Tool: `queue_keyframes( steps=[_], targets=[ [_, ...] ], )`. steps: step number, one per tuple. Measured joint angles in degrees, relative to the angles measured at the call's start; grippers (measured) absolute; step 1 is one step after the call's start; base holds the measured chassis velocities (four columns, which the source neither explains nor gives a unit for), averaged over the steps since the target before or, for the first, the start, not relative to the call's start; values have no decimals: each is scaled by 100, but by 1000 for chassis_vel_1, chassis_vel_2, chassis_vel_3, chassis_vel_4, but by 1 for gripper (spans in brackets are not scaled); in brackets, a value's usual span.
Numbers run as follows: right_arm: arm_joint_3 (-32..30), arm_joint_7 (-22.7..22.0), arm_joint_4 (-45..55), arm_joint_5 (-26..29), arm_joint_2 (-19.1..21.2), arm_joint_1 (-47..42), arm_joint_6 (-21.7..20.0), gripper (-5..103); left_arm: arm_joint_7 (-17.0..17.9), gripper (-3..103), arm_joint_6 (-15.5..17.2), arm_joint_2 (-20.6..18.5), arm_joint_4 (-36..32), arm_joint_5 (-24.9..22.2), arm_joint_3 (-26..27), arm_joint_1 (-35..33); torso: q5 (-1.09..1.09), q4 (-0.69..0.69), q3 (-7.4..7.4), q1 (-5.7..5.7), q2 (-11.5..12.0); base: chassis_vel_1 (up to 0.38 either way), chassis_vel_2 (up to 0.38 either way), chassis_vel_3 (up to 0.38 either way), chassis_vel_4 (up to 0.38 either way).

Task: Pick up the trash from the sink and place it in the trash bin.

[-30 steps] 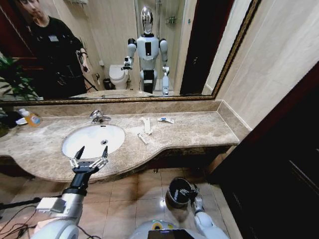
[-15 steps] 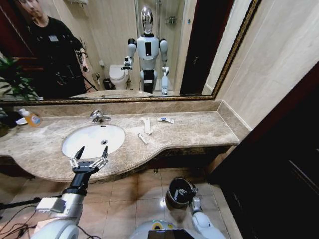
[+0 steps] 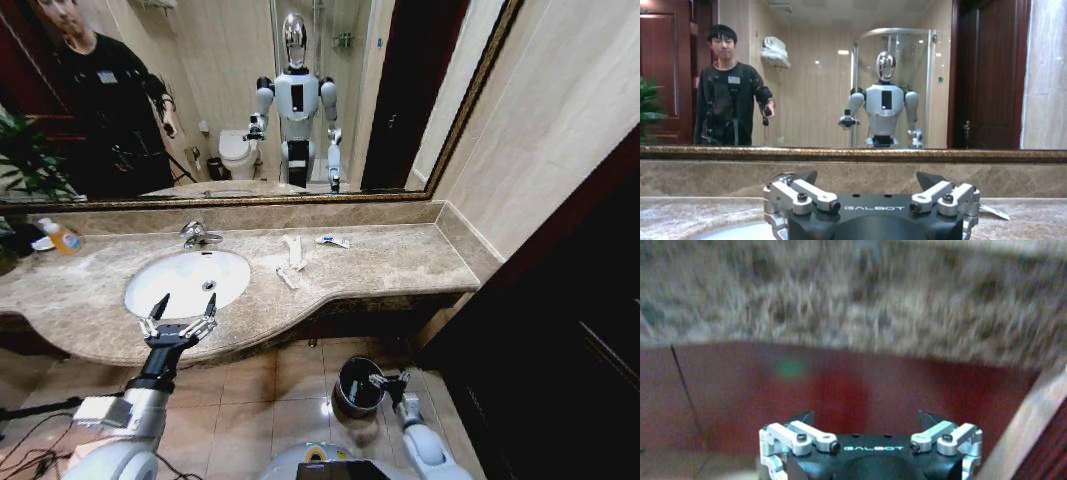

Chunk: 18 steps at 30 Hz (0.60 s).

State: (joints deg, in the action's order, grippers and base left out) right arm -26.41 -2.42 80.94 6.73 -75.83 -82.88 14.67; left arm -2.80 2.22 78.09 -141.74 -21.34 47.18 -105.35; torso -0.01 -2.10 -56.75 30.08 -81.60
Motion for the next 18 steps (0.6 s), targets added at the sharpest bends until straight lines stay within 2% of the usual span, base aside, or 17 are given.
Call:
queue_keyframes(
  steps=[2,8,11,18],
  targets=[
    [-272,191,433,-139,-108,-156,44,100,0,100,0,0,0,0,0,0,0,0,0,0,0,0,0,0,0],
    [-607,666,1505,-7,-147,-560,-56,100,0,100,0,0,0,0,0,0,2,-1,0,0,0,0,0,0,0],
    [-837,1071,2189,72,-107,-854,-23,100,0,100,0,0,0,0,0,0,1,0,0,0,0,0,0,0,0],
    [-848,1296,3104,255,9,-963,-123,100,0,100,0,0,0,0,-1,0,2,0,0,0,0,0,0,0,0]
  ],
)
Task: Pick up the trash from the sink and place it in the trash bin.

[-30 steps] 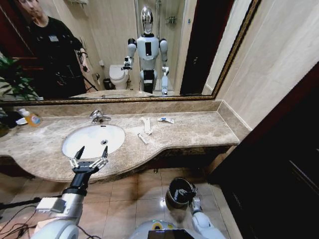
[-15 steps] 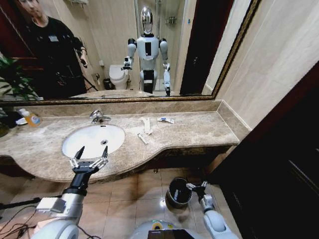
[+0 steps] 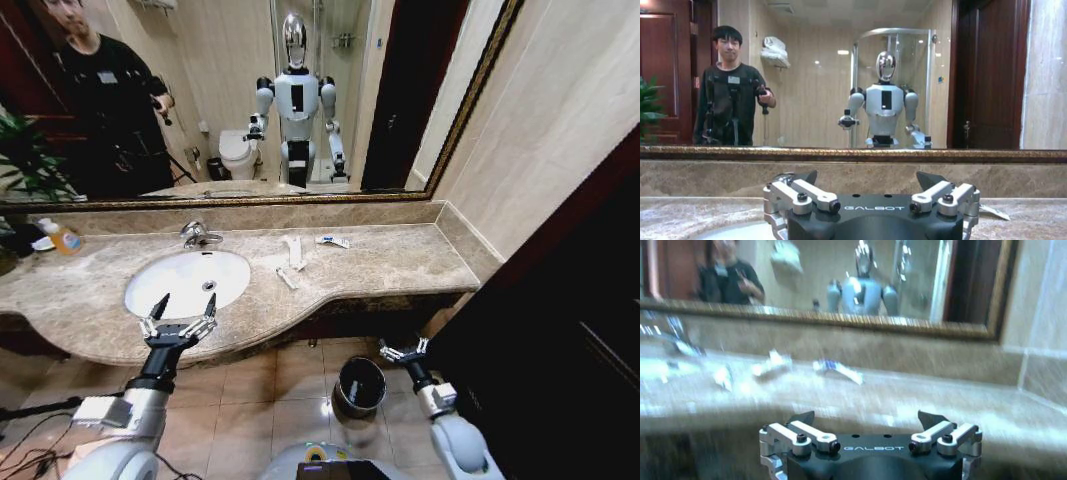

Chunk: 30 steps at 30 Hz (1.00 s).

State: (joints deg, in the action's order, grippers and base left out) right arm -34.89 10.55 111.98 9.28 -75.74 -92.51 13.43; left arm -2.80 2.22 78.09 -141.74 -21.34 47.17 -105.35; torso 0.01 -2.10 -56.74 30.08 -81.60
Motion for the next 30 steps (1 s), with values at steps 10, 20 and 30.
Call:
queue_keyframes(
  steps=[10,20,30],
  targets=[
    [570,167,-124,-123,169,1048,-445,100,0,100,0,0,0,0,0,0,-2,-1,-1,1,0,0,0,0,0],
    [970,524,-348,405,843,2138,-1597,100,0,100,0,0,0,0,0,0,-2,-1,-1,1,0,0,0,0,0],
    [1579,603,-534,1014,1287,2942,-2516,100,0,100,0,0,0,0,0,0,-1,-1,-1,0,0,0,0,0,0]
  ],
)
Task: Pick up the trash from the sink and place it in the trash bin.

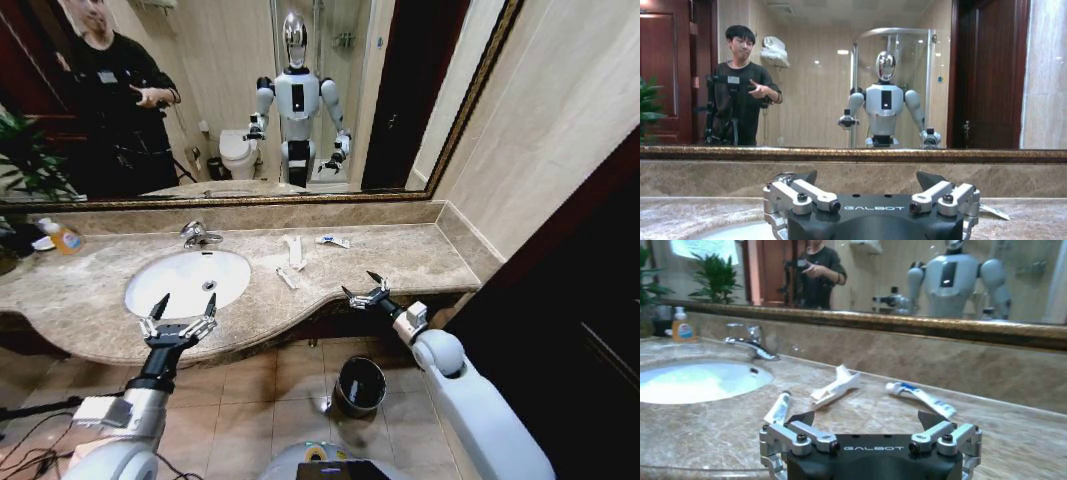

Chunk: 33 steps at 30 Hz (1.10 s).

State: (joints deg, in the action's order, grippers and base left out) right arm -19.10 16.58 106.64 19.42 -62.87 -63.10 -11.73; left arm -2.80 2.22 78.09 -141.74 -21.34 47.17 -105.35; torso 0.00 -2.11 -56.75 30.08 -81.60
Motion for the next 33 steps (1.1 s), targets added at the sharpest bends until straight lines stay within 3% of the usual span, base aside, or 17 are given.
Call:
queue_keyframes(
  steps=[7,22,33],
  targets=[
    [595,-62,-508,16,-141,531,-45,100,0,100,0,0,0,0,0,0,1,0,0,0,0,0,0,0,0],
    [1762,-1075,-985,62,-727,1371,-379,100,0,100,0,0,0,0,0,0,1,0,0,0,0,0,0,0,0],
    [2273,-1227,-1473,100,-1135,1981,-435,100,0,100,0,0,0,0,0,0,1,0,0,0,0,0,0,0,0]
  ],
)
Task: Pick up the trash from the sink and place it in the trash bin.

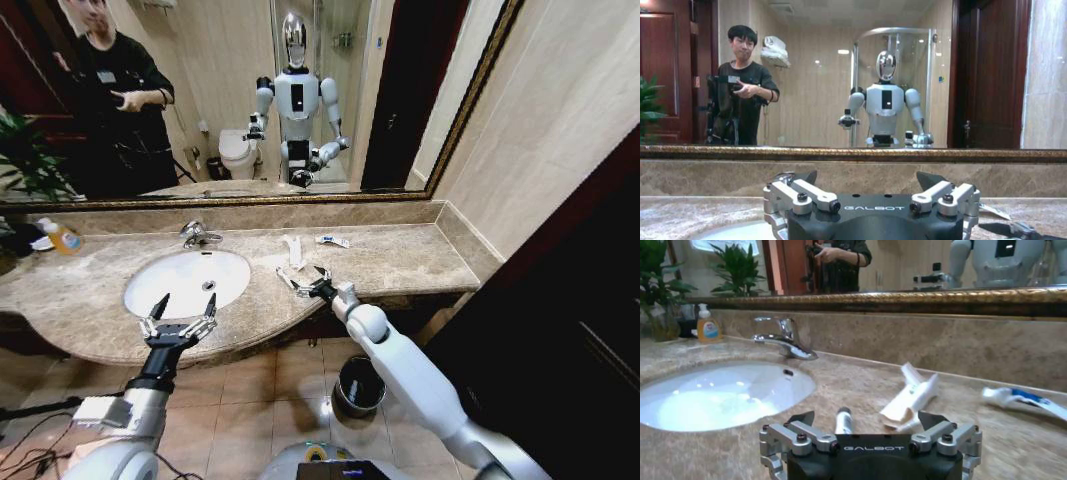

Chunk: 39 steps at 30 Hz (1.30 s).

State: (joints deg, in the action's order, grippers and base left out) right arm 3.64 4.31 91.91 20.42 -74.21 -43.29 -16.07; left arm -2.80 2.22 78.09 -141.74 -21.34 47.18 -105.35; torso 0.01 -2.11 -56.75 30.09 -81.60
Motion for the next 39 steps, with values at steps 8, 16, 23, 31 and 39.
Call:
queue_keyframes(
  steps=[8,16,23,31,39],
  targets=[
    [216,-204,-169,-36,-194,180,-51,100,0,100,0,0,0,0,0,0,1,0,0,0,0,0,0,0,0],
    [403,-554,-242,78,-316,260,-208,100,0,100,0,0,0,0,0,0,-1,0,0,0,0,0,0,0,0],
    [553,-1054,-280,419,-313,341,-517,100,0,100,0,0,0,0,0,0,-1,1,1,0,0,0,0,0,0],
    [658,-1156,-411,543,-285,409,-638,91,0,100,0,0,0,0,0,0,-1,0,0,0,0,0,0,0,0],
    [641,-1018,-534,556,-261,433,-608,79,0,100,0,0,0,0,0,0,-1,0,0,0,0,0,0,0,0]
  ],
)
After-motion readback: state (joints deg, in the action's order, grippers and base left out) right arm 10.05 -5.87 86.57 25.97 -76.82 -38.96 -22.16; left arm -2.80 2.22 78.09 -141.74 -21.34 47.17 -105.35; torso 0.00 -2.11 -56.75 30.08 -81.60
